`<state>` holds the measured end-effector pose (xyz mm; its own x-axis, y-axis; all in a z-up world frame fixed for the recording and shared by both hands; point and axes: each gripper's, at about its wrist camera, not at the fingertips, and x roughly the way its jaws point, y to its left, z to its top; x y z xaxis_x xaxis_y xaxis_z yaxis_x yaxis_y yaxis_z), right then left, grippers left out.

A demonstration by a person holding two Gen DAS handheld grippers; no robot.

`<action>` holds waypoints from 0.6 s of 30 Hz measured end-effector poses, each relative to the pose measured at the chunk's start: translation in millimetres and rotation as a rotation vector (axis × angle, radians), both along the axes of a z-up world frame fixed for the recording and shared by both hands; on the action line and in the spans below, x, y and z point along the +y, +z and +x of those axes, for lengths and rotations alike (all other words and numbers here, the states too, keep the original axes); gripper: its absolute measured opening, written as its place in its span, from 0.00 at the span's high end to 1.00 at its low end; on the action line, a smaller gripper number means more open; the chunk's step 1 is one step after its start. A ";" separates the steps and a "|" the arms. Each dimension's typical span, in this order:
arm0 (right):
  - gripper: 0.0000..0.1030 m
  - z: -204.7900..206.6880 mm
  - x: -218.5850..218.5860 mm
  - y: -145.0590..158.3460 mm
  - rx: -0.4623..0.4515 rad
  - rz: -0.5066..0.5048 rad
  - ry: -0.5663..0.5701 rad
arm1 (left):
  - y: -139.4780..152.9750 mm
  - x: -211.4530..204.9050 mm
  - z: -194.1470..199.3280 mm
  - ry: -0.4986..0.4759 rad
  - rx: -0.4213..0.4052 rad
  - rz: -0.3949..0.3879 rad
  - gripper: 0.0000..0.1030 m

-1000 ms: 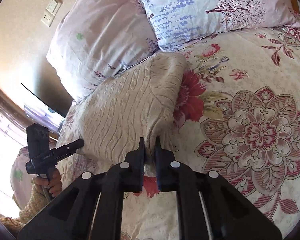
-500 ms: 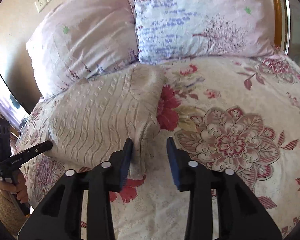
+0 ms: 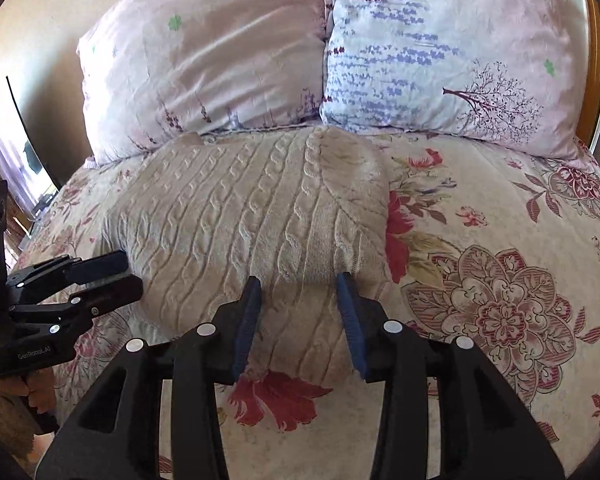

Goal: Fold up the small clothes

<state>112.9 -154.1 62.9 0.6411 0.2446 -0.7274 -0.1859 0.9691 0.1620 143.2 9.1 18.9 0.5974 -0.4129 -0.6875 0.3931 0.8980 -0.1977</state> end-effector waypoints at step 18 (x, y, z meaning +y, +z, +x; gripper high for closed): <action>0.46 -7.1 -3.9 -0.8 -0.015 -0.018 -0.009 | -2.8 -22.3 -12.1 0.030 -0.070 0.175 0.26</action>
